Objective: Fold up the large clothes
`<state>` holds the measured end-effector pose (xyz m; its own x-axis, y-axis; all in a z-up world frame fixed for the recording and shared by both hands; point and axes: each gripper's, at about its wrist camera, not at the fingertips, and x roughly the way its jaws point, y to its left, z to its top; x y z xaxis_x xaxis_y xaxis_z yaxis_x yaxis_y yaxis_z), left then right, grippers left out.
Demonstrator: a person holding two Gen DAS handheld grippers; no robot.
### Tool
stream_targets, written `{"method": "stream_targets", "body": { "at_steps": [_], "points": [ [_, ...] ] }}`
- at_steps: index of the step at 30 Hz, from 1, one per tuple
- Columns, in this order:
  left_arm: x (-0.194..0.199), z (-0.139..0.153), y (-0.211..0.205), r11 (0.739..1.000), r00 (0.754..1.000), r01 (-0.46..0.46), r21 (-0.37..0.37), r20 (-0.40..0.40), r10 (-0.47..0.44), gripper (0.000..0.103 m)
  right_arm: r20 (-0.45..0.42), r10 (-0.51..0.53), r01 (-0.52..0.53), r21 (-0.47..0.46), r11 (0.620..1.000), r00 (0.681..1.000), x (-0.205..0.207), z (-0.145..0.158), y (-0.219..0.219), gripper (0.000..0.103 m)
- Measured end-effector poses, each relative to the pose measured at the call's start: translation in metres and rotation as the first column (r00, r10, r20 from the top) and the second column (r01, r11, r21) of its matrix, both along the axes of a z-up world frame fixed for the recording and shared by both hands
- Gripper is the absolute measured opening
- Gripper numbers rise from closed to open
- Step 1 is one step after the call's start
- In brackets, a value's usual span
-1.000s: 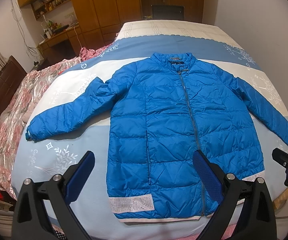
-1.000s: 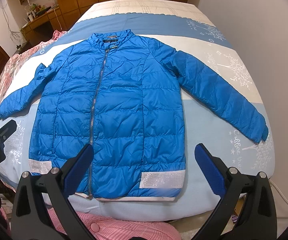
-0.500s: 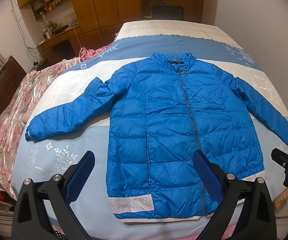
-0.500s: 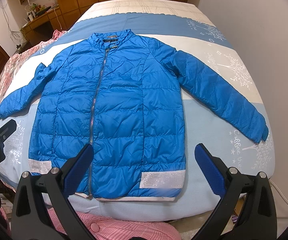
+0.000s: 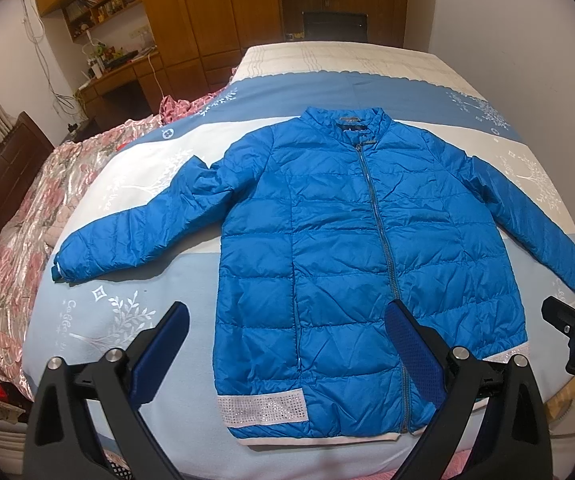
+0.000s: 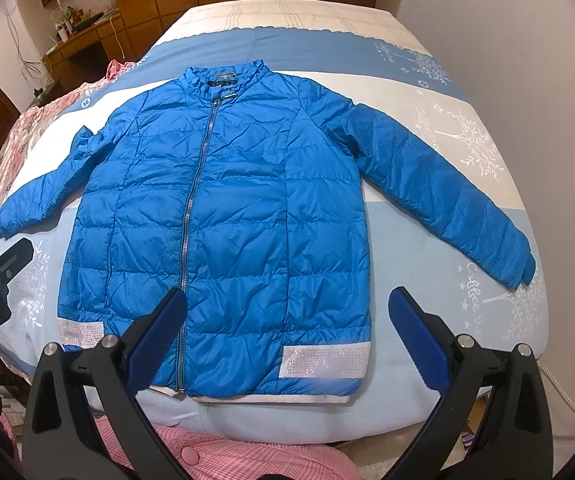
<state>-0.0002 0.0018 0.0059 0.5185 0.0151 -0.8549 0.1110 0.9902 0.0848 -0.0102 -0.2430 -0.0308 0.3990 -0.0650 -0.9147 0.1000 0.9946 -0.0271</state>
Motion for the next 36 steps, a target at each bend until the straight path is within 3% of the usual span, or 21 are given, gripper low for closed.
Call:
{"method": "stream_targets", "body": {
  "at_steps": [29, 36],
  "points": [
    [0.002, 0.0, 0.0, 1.0, 1.0, -0.003, 0.006, 0.001, 0.003, 0.098, 0.015, 0.002, -0.002, 0.007, 1.0, 1.0, 0.003, 0.001, -0.002, 0.1],
    [0.015, -0.008, -0.015, 0.999, 1.0, 0.028, 0.026, 0.0, -0.028, 0.099, 0.062, -0.053, 0.052, 0.023, 0.998, 0.997, 0.009, -0.004, -0.041, 0.1]
  ]
}}
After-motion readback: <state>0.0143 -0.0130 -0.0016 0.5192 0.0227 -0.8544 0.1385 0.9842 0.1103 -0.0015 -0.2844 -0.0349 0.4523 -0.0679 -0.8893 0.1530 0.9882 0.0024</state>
